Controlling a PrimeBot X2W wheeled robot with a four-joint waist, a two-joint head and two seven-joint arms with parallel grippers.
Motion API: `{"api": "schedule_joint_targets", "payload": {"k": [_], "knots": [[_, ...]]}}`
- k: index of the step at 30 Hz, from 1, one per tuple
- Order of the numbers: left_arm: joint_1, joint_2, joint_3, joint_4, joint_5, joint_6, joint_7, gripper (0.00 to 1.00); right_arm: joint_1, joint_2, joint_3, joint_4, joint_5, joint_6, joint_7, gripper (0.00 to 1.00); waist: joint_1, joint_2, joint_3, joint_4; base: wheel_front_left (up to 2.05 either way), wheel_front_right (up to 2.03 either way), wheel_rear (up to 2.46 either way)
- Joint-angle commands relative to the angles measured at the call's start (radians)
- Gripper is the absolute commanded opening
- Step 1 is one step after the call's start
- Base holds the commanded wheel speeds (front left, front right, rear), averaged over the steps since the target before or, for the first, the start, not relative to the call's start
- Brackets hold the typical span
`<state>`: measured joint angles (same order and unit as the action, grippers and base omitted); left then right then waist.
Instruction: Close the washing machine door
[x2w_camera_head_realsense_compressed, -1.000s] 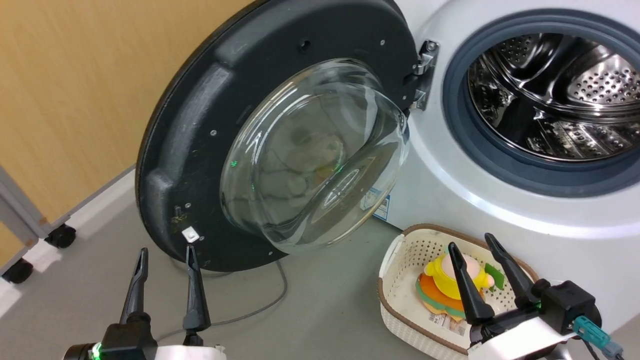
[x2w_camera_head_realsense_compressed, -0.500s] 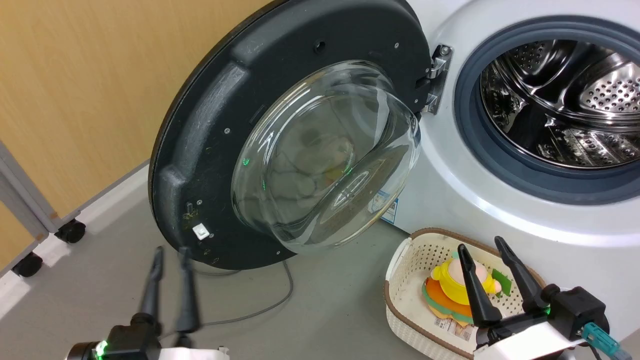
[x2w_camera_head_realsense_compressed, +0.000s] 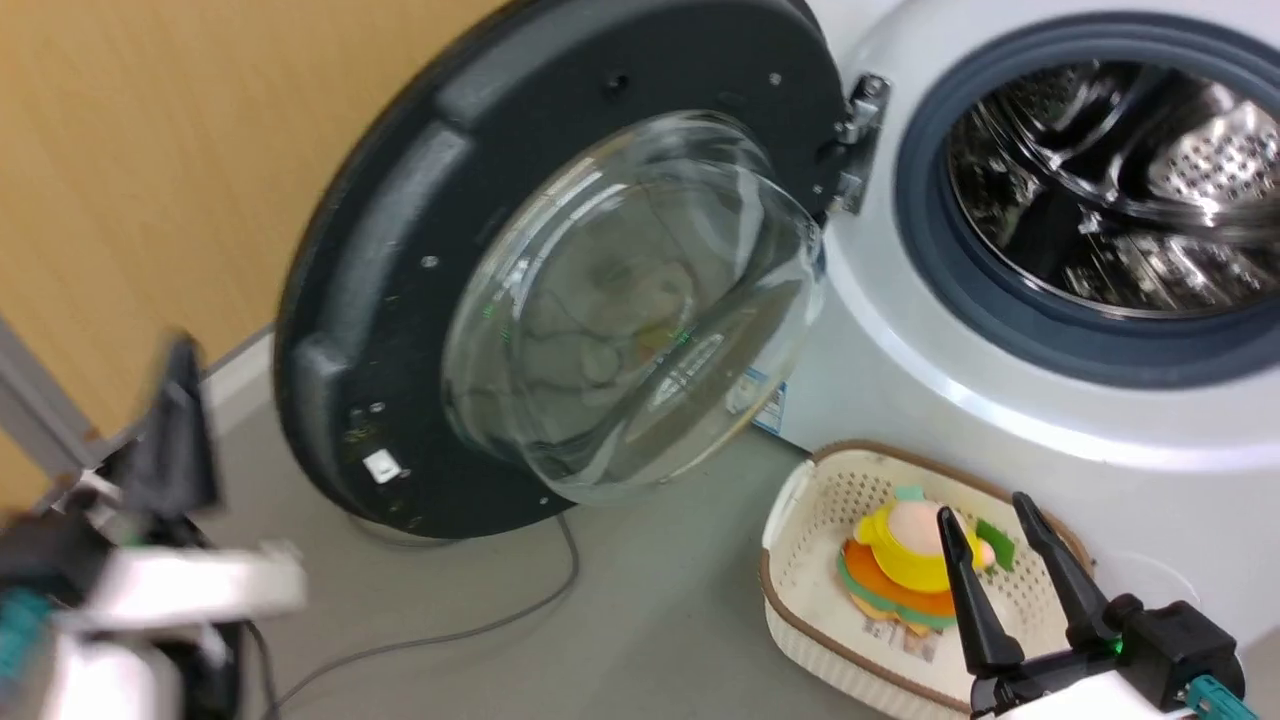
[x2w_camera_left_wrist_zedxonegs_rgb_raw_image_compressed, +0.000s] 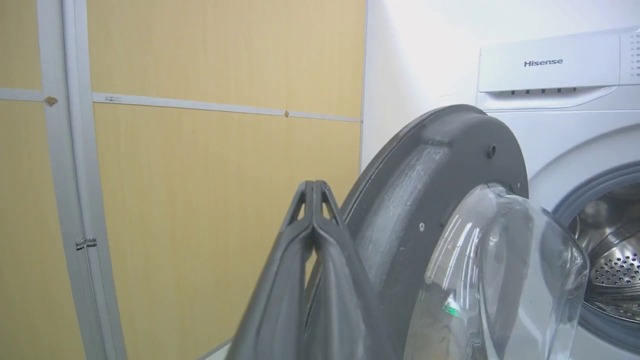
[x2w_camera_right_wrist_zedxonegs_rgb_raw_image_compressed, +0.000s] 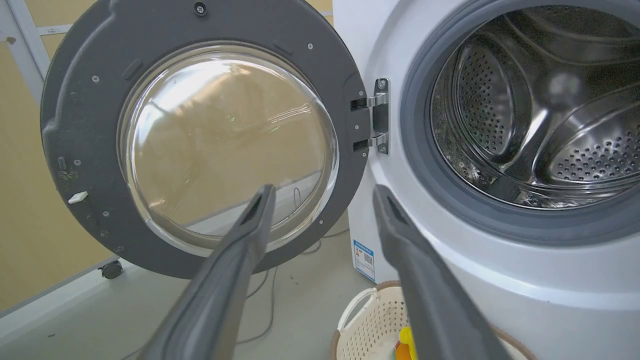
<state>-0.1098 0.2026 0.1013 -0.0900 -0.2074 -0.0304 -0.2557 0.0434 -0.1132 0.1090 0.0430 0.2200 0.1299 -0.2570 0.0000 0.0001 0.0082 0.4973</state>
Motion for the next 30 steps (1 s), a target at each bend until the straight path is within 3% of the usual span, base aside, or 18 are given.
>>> {"api": "schedule_joint_targets", "payload": {"k": [1,9,15,21,30], "knots": [[-0.035,0.012,0.014,0.011,-0.017,-0.008,0.001,0.00,0.003,-0.006,0.000,-0.010,-0.001,0.001,-0.003,1.00,0.0000,-0.0001,0.023,-0.024,0.00,0.00,0.00],[-0.261,0.127,0.108,0.201,-0.211,-0.063,0.170,0.00,-0.023,-0.033,0.011,-0.025,0.002,0.001,0.008,1.00,0.0000,-0.0001,0.072,-0.094,0.00,0.00,0.00],[-0.371,0.116,0.226,0.377,-0.423,-0.055,0.284,0.00,-0.032,-0.040,0.018,-0.024,0.005,0.001,0.011,1.00,0.0000,-0.0001,0.087,-0.138,0.00,0.00,0.00],[-0.434,0.063,0.333,0.490,-0.702,-0.047,0.498,0.00,-0.031,-0.045,0.025,-0.014,0.016,0.001,0.015,1.00,0.0000,-0.0001,0.083,-0.161,0.00,0.00,0.00],[-0.367,0.045,0.358,0.461,-0.861,-0.024,0.736,0.00,-0.024,-0.028,0.015,0.003,0.023,0.001,0.009,1.00,0.0000,-0.0001,0.047,-0.166,0.00,0.00,0.00]]}}
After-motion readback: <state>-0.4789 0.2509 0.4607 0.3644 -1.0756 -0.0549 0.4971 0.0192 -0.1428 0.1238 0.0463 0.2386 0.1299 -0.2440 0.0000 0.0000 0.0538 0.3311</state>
